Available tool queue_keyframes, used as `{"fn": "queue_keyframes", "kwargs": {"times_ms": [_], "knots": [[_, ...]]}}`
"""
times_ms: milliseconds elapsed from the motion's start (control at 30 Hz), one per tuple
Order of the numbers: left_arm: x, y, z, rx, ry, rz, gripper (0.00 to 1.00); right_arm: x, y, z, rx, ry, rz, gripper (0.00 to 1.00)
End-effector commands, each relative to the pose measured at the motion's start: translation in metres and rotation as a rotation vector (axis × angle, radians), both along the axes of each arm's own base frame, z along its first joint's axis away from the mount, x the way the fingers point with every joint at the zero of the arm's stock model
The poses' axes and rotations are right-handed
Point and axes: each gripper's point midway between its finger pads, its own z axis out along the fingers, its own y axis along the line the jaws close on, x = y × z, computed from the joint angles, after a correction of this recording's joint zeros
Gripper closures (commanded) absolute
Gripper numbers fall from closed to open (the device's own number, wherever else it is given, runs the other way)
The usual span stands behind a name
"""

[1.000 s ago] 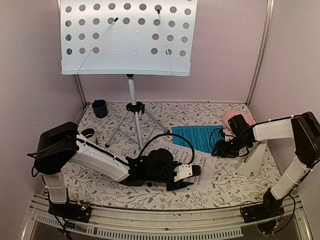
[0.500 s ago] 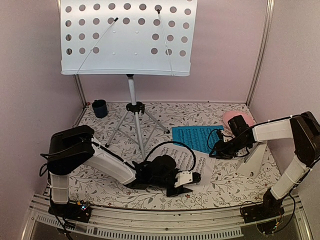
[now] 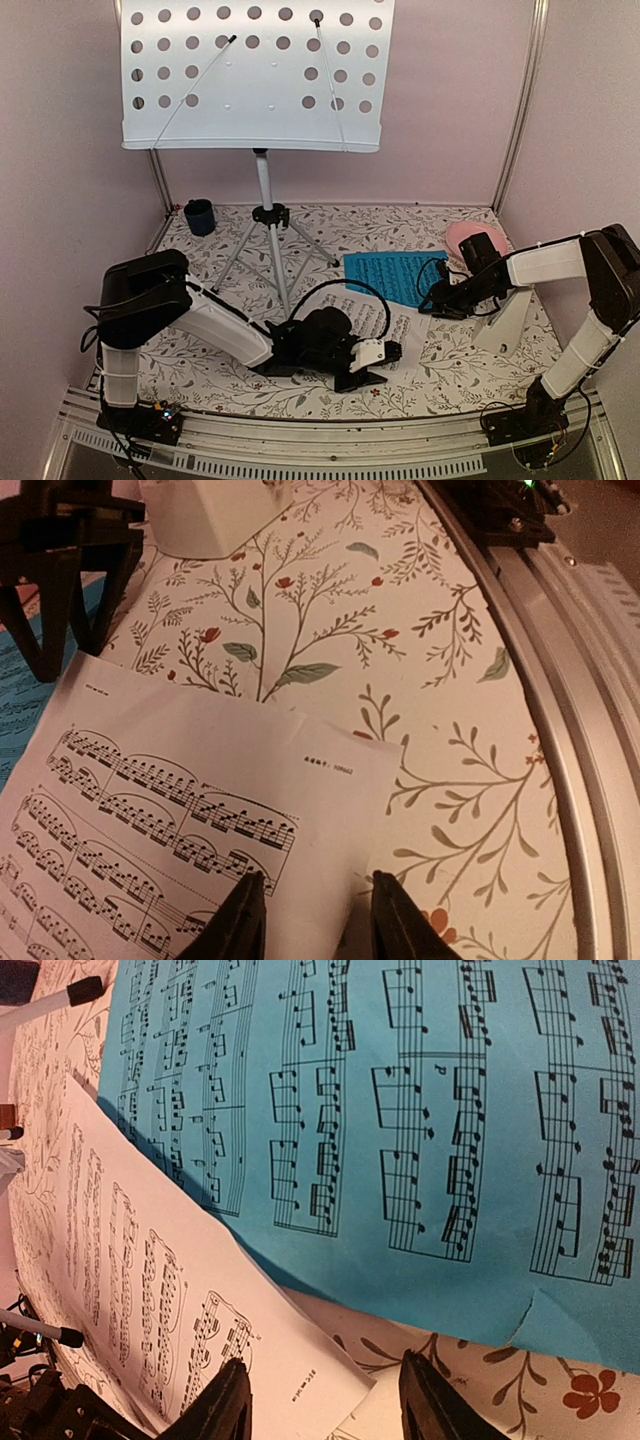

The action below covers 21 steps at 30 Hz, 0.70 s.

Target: Set up the instrument practice props

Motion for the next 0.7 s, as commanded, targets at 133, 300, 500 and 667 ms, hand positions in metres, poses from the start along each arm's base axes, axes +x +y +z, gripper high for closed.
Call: {"fn": "queue_keyframes", "kwargs": {"times_ms": [133, 300, 500, 667], "knots": [[0.008, 0.005, 0.057, -0.114, 0.013, 0.044, 0.67, -0.001, -0.006, -0.011, -0.004, 0.013, -0.017, 0.50], [0.023, 0.012, 0.045, -0.059, 0.054, 0.106, 0.71, -0.003, -0.010, -0.011, 0.005, 0.017, -0.026, 0.51], [0.039, 0.018, 0.010, 0.025, 0.079, 0.168, 0.75, -0.005, -0.011, -0.014, 0.044, 0.021, -0.024, 0.51], [0.043, 0.016, -0.003, 0.043, 0.090, 0.156, 0.75, -0.006, -0.006, -0.015, 0.086, 0.033, -0.008, 0.54]]}}
